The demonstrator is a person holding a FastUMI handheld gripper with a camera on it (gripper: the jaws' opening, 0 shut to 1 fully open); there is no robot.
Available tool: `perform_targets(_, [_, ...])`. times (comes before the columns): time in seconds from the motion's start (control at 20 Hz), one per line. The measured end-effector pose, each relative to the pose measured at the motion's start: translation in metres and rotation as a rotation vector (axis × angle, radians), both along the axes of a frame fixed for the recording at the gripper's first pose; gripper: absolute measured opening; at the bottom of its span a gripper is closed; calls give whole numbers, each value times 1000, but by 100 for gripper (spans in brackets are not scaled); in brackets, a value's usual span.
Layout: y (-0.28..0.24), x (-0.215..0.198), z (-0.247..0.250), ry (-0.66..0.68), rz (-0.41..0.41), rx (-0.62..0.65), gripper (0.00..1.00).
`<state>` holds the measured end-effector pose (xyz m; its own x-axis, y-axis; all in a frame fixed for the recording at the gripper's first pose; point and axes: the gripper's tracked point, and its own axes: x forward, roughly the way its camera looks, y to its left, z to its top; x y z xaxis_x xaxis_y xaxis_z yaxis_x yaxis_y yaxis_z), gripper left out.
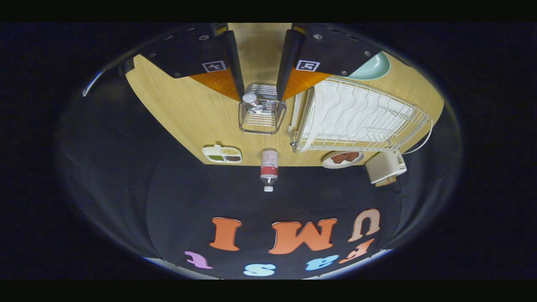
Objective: Take the plate from the dish rack, then take the spoon from the basket and place it into the plate.
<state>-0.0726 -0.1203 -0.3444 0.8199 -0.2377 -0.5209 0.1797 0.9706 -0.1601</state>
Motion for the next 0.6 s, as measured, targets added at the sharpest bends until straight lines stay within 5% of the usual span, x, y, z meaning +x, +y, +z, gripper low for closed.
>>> perform_targets(0.25, [-4, 14, -3, -17, 32, -81, 17])
perform_targets(0.6, [17, 21, 3, -18, 73, 19, 11])
